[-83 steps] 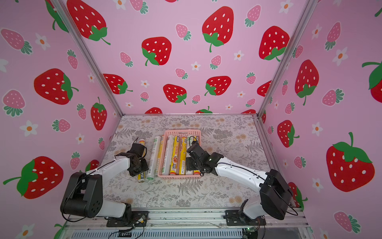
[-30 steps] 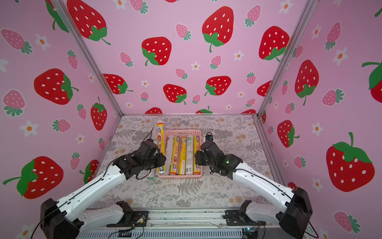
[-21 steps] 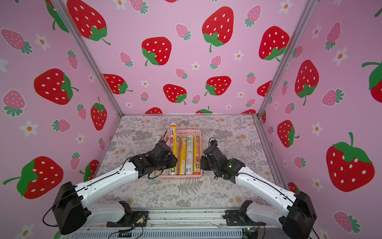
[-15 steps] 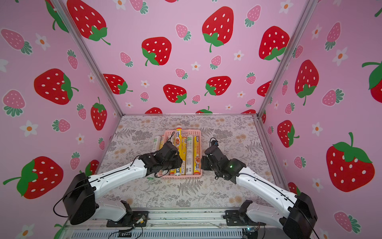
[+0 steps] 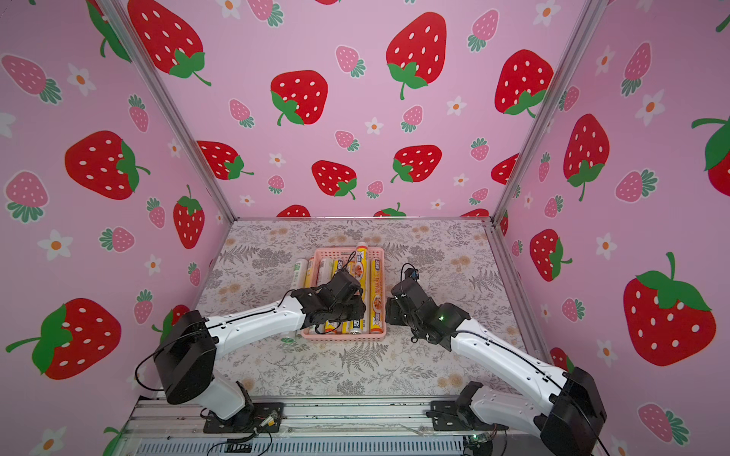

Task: Put the plastic wrap into the basket
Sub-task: Place the plastic wrap in the basket.

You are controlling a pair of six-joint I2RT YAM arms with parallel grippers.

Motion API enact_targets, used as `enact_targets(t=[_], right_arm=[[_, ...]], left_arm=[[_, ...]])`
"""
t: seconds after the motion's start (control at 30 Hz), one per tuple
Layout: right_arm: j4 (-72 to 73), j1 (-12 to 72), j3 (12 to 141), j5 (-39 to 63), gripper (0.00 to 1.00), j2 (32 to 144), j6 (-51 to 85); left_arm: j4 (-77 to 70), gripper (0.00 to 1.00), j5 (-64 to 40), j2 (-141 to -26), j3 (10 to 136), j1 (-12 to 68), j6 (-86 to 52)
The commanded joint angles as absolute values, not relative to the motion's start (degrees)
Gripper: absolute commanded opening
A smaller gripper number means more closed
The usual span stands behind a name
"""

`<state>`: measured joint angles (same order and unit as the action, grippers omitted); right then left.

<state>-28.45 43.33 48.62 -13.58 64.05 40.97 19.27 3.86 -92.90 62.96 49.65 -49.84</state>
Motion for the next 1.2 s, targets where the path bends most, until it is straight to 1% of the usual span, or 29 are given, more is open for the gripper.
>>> enact_targets(t=[0.0,0.3,0.73,1.17], right_arm=[[-29.16,43.13,47.66,-15.39,0.66,62.94,41.75],[-29.42,43.12,47.02,-15.44,0.66,61.95,41.56],[-28.56,43.12,47.19,-14.42,0.66,62.52,41.75],[-28.4,43.08,47.37,-14.33,0.66,62.74,41.56]], left_arm=[[19.15,0.46,2.38,-95.01,66.2,51.13,-50.6],[19.69,0.48,2.97,-97.56,67.37,52.38,-51.59],[19.68,0.59,1.05,-99.78,68.56,52.7,-51.42],[18.84,0.67,0.62,-97.7,68.8,52.82,-48.85]])
